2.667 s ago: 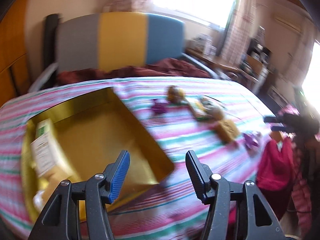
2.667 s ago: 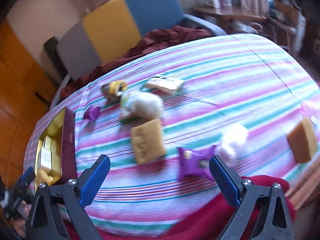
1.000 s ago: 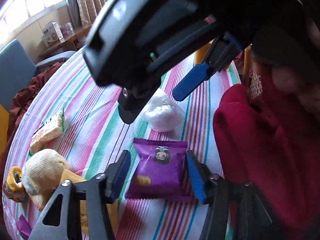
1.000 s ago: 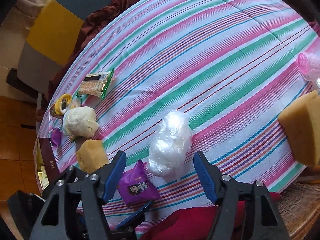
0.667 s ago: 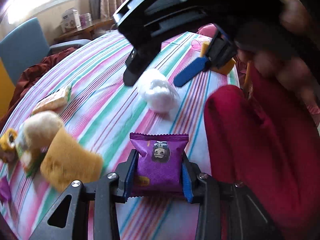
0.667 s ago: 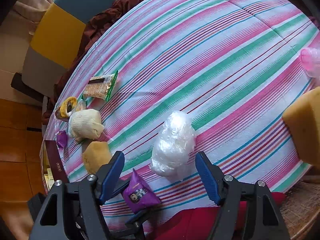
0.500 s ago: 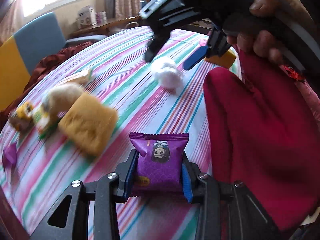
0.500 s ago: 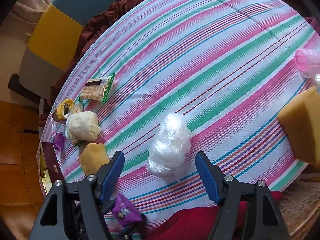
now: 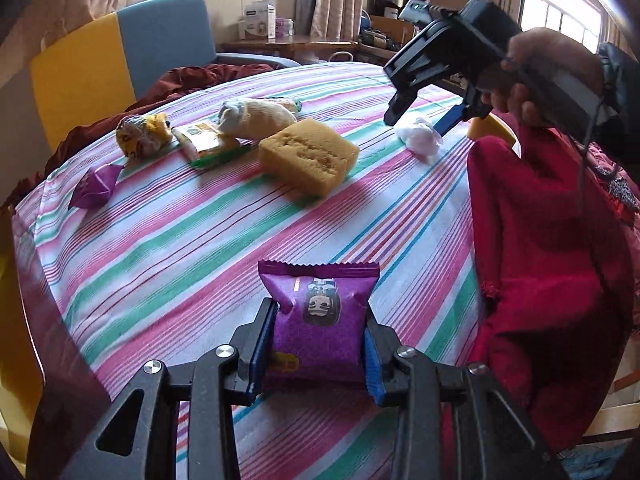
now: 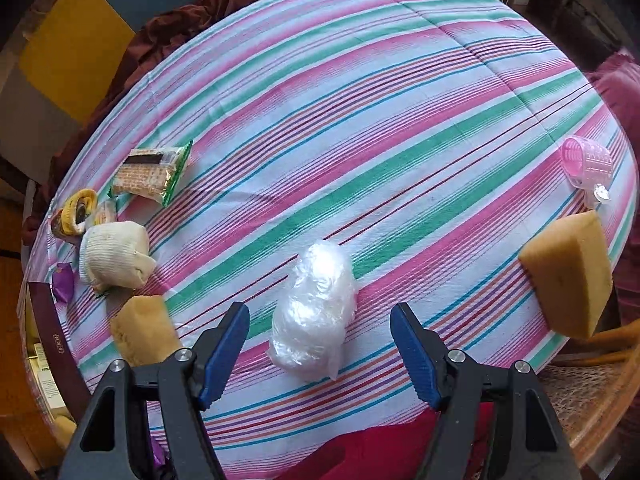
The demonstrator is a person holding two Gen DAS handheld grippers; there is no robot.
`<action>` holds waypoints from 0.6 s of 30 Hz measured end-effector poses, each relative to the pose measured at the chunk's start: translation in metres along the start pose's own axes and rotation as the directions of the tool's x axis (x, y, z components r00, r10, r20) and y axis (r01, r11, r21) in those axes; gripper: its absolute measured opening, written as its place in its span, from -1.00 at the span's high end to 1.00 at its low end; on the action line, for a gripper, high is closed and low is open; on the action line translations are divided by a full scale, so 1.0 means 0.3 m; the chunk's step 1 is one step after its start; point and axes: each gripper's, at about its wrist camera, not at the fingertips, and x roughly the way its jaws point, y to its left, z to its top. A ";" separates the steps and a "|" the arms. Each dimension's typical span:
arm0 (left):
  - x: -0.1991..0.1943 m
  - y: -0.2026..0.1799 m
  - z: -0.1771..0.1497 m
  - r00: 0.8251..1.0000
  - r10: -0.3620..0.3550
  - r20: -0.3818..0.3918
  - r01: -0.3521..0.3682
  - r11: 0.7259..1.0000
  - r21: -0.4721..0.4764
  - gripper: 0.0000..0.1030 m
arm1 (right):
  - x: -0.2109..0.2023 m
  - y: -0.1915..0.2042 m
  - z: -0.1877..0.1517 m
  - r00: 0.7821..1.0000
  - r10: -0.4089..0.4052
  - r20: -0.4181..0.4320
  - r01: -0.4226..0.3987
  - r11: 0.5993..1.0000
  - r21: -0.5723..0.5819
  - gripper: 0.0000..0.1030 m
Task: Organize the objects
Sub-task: 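Carry the purple packet toward the gold tray with the left tool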
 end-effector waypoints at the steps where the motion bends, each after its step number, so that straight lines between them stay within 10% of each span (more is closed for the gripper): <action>1: -0.002 -0.001 -0.003 1.000 0.000 0.005 0.000 1.000 -0.005 0.26 | 0.019 0.013 0.008 1.000 -0.024 -0.006 0.024 1.000 -0.013 -0.28; 3: -0.014 -0.006 -0.020 1.000 -0.001 0.015 0.001 1.000 -0.016 0.26 | 0.050 0.036 0.017 0.995 -0.101 -0.009 0.101 0.994 -0.033 0.31; 18: -0.042 0.057 -0.031 0.999 0.002 0.035 0.002 0.996 -0.091 0.28 | -0.072 0.012 -0.010 0.973 0.114 0.201 -0.114 0.993 -0.014 0.32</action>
